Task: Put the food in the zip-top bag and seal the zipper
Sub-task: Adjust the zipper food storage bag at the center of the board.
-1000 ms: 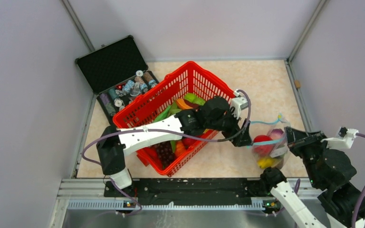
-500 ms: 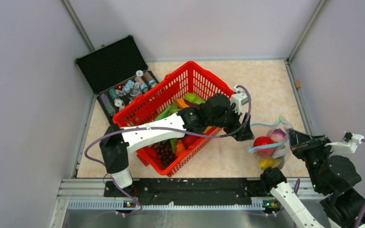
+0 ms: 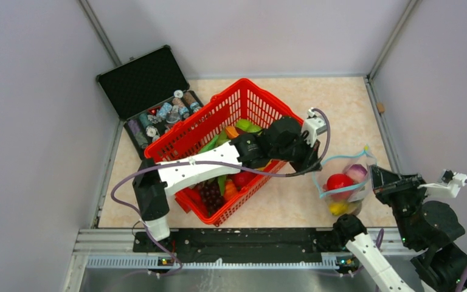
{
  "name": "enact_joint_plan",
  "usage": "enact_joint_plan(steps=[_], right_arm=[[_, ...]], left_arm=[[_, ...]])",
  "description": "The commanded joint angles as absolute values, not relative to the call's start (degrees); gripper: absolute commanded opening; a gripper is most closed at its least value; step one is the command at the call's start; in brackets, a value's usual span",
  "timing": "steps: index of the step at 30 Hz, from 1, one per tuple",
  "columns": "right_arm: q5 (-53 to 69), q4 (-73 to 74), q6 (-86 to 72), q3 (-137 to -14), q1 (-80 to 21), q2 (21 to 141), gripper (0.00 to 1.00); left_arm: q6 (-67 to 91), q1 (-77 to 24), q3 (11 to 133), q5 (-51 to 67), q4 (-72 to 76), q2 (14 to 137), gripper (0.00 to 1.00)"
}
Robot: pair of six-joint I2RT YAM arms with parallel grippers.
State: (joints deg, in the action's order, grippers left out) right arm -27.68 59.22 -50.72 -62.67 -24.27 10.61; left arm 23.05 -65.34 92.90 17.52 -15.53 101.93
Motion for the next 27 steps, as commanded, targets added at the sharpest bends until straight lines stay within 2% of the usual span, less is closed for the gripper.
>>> enact_joint_plan(steps=[1,7,11,20,21,22,23,25,27], right_arm=[[-28.3,57.5,-49.3,-62.0,-24.9,13.4,0.06],[-26.5,59.2,-47.7,-61.0,-24.9,17.7,0.06],[-30.9,62.3,-47.8,-59.1,-24.8,18.9,0.07],[-26.9,60.7,-49.6,-50.2,-24.8,19.5,0.08],[-26.9,60.5,-49.9,-50.3,-24.8,19.2,0.07],[-27.0,60.2,-50.0,-50.5,-24.8,18.8,0.08],[-26.9,59.4,-50.0,-50.7,-24.8,18.6,0.1],[-26.0,58.3,-49.8,-51.8,-24.9,18.7,0.29],[-24.8,56.8,-49.4,-53.1,-24.8,19.6,0.43]], left_arm=[[16.9,-65.6,99.5,15.7,-16.4,101.8,0.0],[11.3,-65.0,110.7,13.5,-24.6,105.3,0.0],[9.4,-64.2,115.2,12.2,-30.0,107.9,0.0],[12.1,-64.2,104.6,13.4,-27.6,104.7,0.0],[12.1,-64.2,103.4,12.9,-26.8,103.6,0.05],[12.0,-64.2,102.4,11.7,-26.3,102.8,0.18],[11.5,-64.2,101.6,11.5,-25.8,101.9,0.24],[11.0,-64.2,100.4,11.1,-25.3,100.8,0.34],[10.7,-64.2,99.1,12.3,-23.9,99.5,0.39]])
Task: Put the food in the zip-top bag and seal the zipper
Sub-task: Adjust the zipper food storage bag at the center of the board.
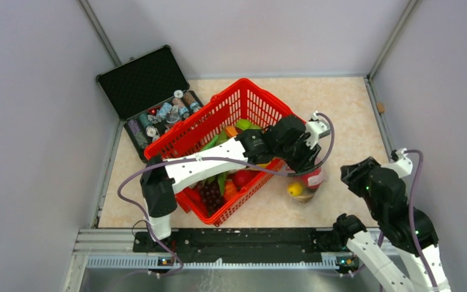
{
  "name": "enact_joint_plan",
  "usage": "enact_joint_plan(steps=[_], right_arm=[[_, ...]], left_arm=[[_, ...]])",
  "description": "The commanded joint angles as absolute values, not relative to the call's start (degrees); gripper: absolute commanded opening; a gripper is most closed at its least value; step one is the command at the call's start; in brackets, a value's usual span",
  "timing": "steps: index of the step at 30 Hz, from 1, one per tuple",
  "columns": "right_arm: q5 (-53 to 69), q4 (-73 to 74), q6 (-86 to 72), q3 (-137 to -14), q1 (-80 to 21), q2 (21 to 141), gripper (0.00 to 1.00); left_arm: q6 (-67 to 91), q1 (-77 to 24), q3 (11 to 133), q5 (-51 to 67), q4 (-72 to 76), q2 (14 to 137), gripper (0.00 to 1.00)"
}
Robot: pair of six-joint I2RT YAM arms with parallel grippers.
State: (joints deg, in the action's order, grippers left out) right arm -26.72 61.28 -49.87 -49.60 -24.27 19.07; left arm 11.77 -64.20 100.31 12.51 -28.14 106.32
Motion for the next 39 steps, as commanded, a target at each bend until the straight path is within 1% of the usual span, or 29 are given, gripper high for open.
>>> enact_joint_plan(steps=[1,3,4,7,10,11,12,14,17,22,23,28,31,33,34,36,37,39], right_arm=[[-24.9,56.2,-49.1,-54.0,-24.8,20.6,0.51],[-25.5,54.6,-47.6,-56.8,-24.8,23.4,0.63],[-25.2,53.5,-46.3,-58.4,-24.8,25.9,0.65],[-23.0,51.1,-42.7,-62.8,-24.8,32.4,0.67],[-21.1,48.5,-41.3,-63.1,-24.8,36.6,0.67],[-20.4,47.8,-41.3,-62.8,-24.8,37.4,0.67],[-19.8,47.1,-41.5,-62.6,-24.8,38.2,0.67],[-18.6,46.0,-42.3,-61.8,-24.8,39.2,0.68],[-17.0,43.8,-44.2,-60.3,-24.8,40.9,0.74],[-14.8,44.0,-43.9,-61.9,-24.4,47.3,0.75],[-14.7,44.8,-43.7,-62.4,-24.3,48.1,0.74],[-15.0,46.1,-42.7,-60.9,-24.1,47.3,0.64],[-14.6,47.7,-41.6,-60.2,-24.1,47.0,0.55],[-14.6,49.0,-41.1,-60.1,-24.1,46.8,0.4],[-14.5,49.5,-40.9,-59.9,-24.1,46.4,0.36],[-14.5,50.2,-40.5,-59.2,-24.1,45.2,0.33],[-14.5,50.5,-40.3,-59.0,-24.1,44.5,0.28],[-14.8,51.4,-40.2,-58.9,-24.1,43.5,0.24]], left_arm=[[10.3,-64.2,98.9,13.2,-23.5,99.4,0.42],[9.2,-64.2,99.8,15.5,-24.4,99.7,0.46],[8.8,-64.2,100.0,16.8,-24.9,99.8,0.46],[7.9,-64.2,100.1,18.7,-26.3,99.8,0.43],[6.3,-64.2,100.5,19.0,-28.3,99.9,0.38],[5.8,-64.2,100.8,18.9,-29.1,99.9,0.39],[5.2,-64.2,100.9,18.9,-29.5,99.7,0.41],[4.1,-64.2,99.9,19.7,-29.2,98.6,0.41],[3.6,-64.2,98.7,20.1,-27.9,97.7,0.42],[3.0,-64.3,98.7,22.3,-28.5,97.5,0.42],[3.0,-64.3,98.3,22.1,-28.4,97.0,0.42],[3.7,-64.2,94.5,21.0,-25.4,92.7,0.43],[3.7,-64.2,92.8,19.5,-24.2,90.0,0.44],[3.5,-64.2,91.8,18.3,-23.7,88.5,0.45],[3.2,-64.2,91.5,17.4,-23.8,87.8,0.45],[2.7,-64.3,90.7,15.3,-24.1,86.5,0.46],[2.5,-64.2,90.2,13.8,-24.4,85.5,0.46],[2.1,-64.2,89.1,9.9,-24.8,83.8,0.47]])
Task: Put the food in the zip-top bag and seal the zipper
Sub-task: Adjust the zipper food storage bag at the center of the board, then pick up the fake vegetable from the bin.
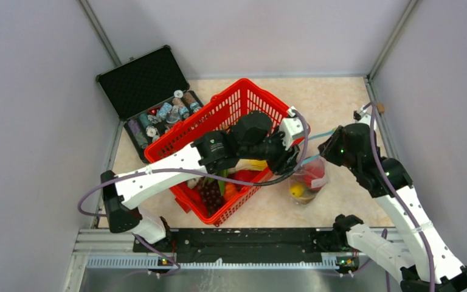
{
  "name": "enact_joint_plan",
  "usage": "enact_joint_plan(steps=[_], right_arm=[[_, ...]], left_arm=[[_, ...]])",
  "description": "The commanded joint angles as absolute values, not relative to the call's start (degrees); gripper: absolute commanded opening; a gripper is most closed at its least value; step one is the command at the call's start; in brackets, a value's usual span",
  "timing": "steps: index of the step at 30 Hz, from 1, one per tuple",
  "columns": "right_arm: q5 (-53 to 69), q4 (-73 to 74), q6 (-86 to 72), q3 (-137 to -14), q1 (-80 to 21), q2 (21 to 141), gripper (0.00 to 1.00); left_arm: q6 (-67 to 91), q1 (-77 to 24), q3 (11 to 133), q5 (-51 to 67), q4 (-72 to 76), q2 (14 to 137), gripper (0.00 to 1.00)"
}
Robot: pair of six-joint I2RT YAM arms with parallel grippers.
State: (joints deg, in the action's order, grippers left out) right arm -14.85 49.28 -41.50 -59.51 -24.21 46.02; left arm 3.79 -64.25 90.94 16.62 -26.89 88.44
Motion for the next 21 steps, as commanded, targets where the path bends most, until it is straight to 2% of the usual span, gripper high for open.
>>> enact_joint_plan(steps=[1,2,3,6,10,15,18,21], right_arm=[[-14.5,51.5,-40.0,-58.6,-24.1,42.8,0.15],[-14.1,51.6,-39.7,-58.5,-24.1,42.5,0.08],[-13.9,51.9,-39.4,-58.4,-24.1,42.4,0.06],[-13.1,52.6,-38.7,-58.4,-24.1,41.9,0.03],[-12.1,52.7,-37.7,-58.3,-24.1,40.3,0.0],[-11.1,51.9,-36.2,-57.7,-24.1,37.3,0.0],[-10.8,51.5,-36.2,-57.1,-24.1,36.0,0.0],[-10.2,51.1,-36.2,-56.3,-24.1,35.9,0.0]], left_arm=[[2.2,-64.2,88.4,7.9,-24.8,82.9,0.48],[2.1,-64.2,87.6,5.7,-24.6,81.9,0.5],[2.0,-64.2,86.7,3.6,-24.3,80.9,0.53],[1.5,-63.9,84.2,-3.9,-23.7,77.9,0.59],[2.2,-62.3,81.8,-10.3,-26.5,74.8,0.73],[7.8,-53.5,75.1,-7.4,-29.7,69.6,0.86],[11.5,-48.6,71.9,-3.7,-33.0,67.1,0.89],[14.7,-47.8,69.1,-4.1,-36.3,66.3,0.92]])
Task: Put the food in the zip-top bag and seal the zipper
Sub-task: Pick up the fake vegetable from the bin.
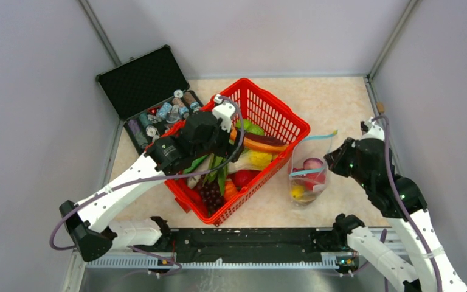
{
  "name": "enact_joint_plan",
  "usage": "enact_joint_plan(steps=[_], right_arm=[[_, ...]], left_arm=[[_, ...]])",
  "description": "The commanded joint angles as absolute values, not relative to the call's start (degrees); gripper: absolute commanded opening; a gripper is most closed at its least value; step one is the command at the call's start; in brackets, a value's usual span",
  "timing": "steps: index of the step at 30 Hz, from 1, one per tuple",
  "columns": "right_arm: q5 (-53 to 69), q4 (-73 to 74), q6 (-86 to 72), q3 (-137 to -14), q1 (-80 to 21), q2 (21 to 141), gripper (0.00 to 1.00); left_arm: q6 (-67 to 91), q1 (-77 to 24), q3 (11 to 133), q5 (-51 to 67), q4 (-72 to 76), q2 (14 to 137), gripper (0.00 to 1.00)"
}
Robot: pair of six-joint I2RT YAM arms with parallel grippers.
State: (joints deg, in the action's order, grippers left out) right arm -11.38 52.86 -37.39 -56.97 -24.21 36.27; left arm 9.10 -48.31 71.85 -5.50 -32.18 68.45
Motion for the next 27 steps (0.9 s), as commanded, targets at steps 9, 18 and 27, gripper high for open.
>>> enact_joint_plan(steps=[9,18,27], right_arm=[[-7.2,48.2,-37.2,-54.9,-24.1,36.3,0.0],[-6.8,47.9,-36.8,-54.9,-24.1,35.9,0.0],[-7.1,47.3,-37.4,-54.0,-24.1,34.4,0.0]], left_arm=[[30.8,-47.6,58.1,0.5,-37.5,64.4,0.91],[44.4,-47.8,46.8,2.5,-28.3,63.7,0.89],[46.2,-48.6,45.2,3.5,-28.7,65.8,0.83]])
